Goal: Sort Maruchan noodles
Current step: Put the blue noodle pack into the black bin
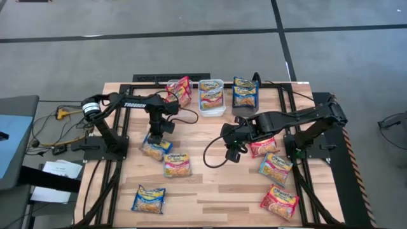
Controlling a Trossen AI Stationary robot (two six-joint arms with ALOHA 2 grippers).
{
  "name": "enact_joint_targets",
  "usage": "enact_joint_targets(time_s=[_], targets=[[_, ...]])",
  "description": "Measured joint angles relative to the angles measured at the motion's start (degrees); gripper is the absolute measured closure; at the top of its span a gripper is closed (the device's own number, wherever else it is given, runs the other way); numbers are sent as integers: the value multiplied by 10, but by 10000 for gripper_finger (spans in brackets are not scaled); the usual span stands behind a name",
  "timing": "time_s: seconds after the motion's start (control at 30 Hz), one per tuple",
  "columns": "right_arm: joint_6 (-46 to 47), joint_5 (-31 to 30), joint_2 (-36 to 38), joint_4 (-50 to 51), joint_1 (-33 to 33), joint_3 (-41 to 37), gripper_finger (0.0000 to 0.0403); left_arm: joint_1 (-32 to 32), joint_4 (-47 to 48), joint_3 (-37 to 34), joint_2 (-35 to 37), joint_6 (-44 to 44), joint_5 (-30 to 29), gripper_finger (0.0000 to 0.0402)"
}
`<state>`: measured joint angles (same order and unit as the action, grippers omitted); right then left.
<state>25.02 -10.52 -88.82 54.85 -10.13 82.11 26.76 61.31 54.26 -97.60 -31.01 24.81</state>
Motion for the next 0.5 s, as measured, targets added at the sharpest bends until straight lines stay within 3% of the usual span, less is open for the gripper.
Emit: enact_joint_targets(time_s=[0.27, 0.5], targets=[[0, 0, 0, 8, 0, 0, 282, 6, 49, 40, 5, 3, -41, 401], [0, 0, 0, 23, 0, 0, 291, 8, 56, 113, 6, 2, -65, 401]])
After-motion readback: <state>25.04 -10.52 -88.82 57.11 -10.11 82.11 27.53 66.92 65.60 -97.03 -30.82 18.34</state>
